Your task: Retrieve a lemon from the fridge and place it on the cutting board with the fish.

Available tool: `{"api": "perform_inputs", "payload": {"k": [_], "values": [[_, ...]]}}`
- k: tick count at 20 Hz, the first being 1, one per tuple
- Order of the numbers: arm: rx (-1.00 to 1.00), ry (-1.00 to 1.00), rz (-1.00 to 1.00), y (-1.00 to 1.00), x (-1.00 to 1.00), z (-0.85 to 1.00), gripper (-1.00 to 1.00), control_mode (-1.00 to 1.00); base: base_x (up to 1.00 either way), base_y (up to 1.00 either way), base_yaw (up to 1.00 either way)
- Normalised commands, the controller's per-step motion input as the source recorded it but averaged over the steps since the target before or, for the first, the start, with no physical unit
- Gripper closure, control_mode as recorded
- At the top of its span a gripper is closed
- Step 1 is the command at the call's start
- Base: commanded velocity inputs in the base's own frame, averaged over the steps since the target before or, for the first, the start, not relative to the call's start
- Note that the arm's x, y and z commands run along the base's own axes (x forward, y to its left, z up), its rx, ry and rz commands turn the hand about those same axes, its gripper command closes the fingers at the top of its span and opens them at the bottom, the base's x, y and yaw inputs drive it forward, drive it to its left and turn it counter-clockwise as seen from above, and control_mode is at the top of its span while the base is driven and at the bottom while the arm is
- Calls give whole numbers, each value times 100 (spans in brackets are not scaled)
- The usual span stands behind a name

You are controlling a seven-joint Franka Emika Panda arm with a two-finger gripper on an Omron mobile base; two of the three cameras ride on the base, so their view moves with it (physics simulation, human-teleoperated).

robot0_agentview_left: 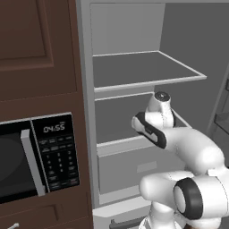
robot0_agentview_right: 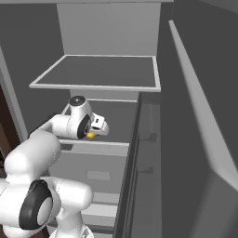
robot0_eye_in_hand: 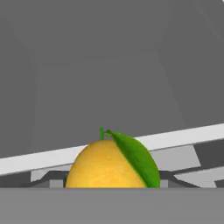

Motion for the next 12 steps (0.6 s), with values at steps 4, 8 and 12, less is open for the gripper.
{"api": "perform_inputs", "payload": {"k": [4, 8, 12], "values": [[0, 5, 0, 0, -79, 47, 100, -100, 0, 0, 0], [0, 5, 0, 0, -60, 60, 100, -100, 0, 0, 0], [0, 12, 0, 0, -46, 75, 100, -100, 0, 0, 0]]}}
